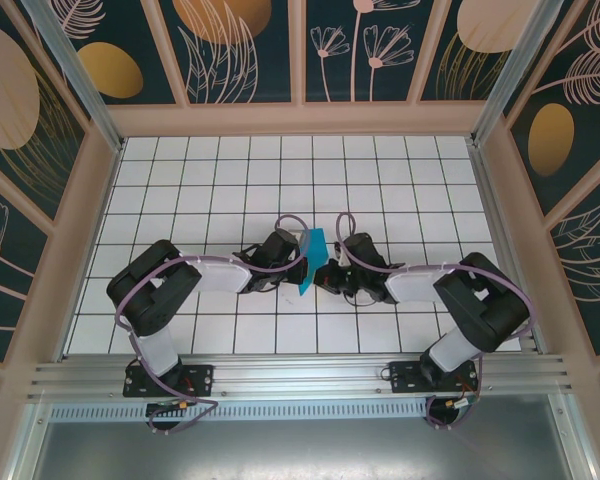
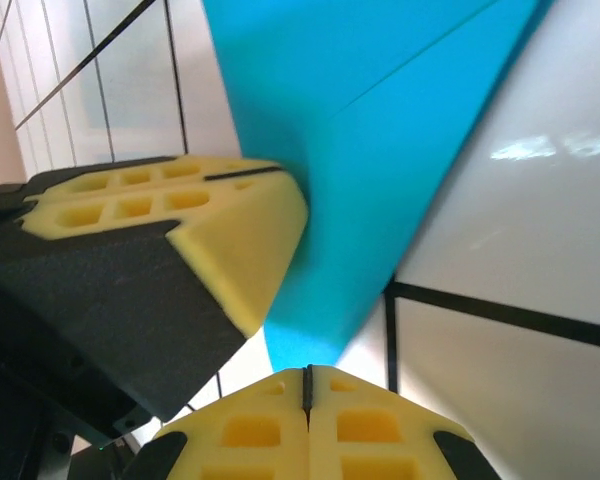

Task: Fold a paper plane with a square sheet of paper (pick it up from the middle)
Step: Third fold the triangle at the center of the table, then fourth fold the wing at the center of the table.

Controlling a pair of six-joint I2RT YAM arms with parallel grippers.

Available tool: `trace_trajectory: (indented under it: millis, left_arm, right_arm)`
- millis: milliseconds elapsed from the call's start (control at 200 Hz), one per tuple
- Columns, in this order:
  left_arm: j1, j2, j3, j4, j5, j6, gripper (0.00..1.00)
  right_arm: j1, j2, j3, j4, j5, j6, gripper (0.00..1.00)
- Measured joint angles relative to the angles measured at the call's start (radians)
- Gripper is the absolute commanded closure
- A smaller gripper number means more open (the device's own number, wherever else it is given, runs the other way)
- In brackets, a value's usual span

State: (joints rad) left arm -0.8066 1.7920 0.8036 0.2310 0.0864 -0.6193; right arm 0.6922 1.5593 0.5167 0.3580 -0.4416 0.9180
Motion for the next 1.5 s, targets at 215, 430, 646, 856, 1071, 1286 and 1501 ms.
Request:
trace_trajectory:
  millis: [215, 430, 646, 856, 1071, 1286, 1501]
  left_arm:
    - [0.000, 0.000, 0.000, 0.000, 0.003, -0.015, 1.00]
    - [0.000, -0.001, 0.000, 0.001, 0.003, -0.015, 1.00]
    - [0.000, -0.003, -0.006, 0.005, 0.002, -0.016, 1.00]
    - [0.000, -0.004, -0.006, 0.004, 0.003, -0.019, 1.00]
    - [0.002, -0.004, -0.006, 0.004, 0.003, -0.023, 1.00]
    - [0.002, -0.015, -0.006, -0.005, 0.002, -0.023, 0.95]
    - [0.010, -0.129, 0.015, -0.052, -0.021, -0.022, 0.83]
  right_arm:
    - [0.039, 0.069, 0.007, 0.061, -0.005, 0.029, 0.95]
    - [0.043, 0.117, 0.015, 0.096, -0.012, 0.039, 0.96]
    - [0.070, 0.085, 0.015, 0.079, 0.005, 0.039, 0.95]
    - [0.100, 0.082, 0.017, 0.080, 0.008, 0.061, 0.95]
    - [0.105, 0.128, 0.018, 0.117, 0.010, 0.084, 0.95]
    - [0.104, 0.058, 0.024, 0.027, 0.055, 0.055, 0.86]
    - [-0.050, -0.113, 0.088, -0.143, 0.107, -0.080, 0.70]
